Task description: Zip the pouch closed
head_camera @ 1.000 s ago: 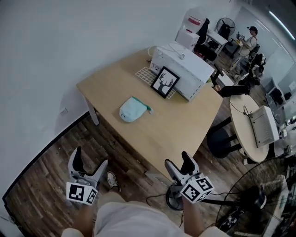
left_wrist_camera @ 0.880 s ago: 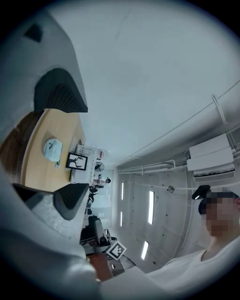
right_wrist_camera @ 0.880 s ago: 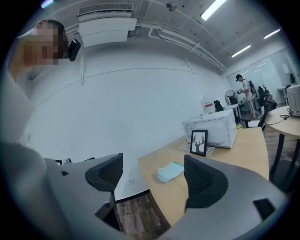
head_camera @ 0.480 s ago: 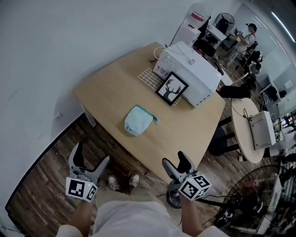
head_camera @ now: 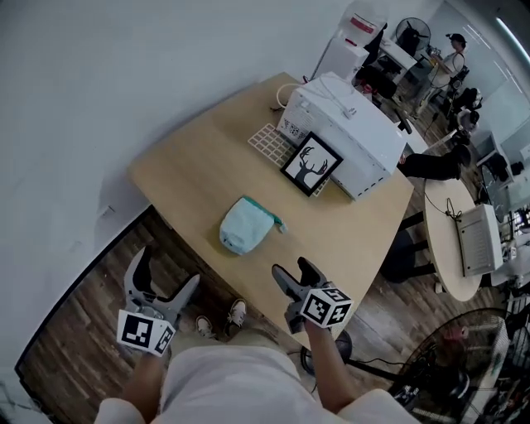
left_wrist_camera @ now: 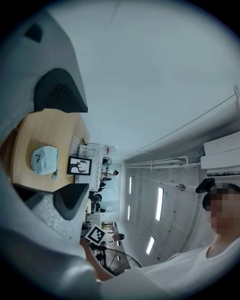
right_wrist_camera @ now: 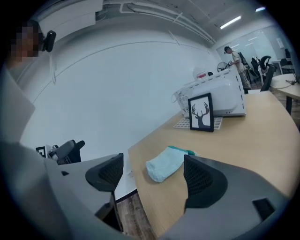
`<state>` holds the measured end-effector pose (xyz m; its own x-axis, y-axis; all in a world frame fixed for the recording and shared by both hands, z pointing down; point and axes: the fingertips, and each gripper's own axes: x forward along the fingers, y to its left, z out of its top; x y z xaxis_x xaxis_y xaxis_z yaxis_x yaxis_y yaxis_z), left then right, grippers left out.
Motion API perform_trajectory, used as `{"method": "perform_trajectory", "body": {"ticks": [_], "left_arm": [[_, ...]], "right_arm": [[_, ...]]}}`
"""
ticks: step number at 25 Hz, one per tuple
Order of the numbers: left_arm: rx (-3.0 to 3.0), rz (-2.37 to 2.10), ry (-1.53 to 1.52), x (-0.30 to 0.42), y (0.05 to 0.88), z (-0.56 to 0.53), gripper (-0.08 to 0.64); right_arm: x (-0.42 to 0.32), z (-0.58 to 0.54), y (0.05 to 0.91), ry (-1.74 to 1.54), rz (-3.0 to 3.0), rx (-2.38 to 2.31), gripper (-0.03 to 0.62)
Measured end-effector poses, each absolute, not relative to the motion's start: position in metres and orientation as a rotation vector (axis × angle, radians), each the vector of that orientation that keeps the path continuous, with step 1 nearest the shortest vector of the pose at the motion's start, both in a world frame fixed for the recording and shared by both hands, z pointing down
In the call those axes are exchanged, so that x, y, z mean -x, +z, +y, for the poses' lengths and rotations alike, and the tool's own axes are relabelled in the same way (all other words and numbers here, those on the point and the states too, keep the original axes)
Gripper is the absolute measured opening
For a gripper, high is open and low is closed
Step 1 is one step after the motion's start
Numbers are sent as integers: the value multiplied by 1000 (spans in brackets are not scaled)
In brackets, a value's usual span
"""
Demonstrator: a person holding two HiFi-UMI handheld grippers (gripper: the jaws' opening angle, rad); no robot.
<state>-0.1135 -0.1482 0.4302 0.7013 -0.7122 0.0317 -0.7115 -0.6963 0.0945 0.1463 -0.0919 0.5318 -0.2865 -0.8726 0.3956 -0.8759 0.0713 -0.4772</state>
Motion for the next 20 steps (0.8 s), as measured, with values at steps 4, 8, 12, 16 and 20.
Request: {"method": "perform_trajectory", "body": {"ticks": [4, 8, 12, 16, 20], "left_arm": [[-2810, -1187, 30, 101, 429, -161, 465], [-2800, -1182, 87, 89, 434, -161, 465], [-2778, -1186, 158, 86, 444, -161, 465], [-2759, -1206, 210, 86, 449, -166, 465], [-2749, -1218, 230, 83, 450, -172, 465]], "right_arm": [[-152, -122, 568, 1191, -2287, -1870, 369], [-173, -146, 599, 1133, -2203, -1857, 346], [-202, -171, 631, 1002, -2091, -1804, 303], [-220, -195, 657, 898, -2007, -1732, 277], [-228, -211, 676, 855, -1954, -1679, 268]]}}
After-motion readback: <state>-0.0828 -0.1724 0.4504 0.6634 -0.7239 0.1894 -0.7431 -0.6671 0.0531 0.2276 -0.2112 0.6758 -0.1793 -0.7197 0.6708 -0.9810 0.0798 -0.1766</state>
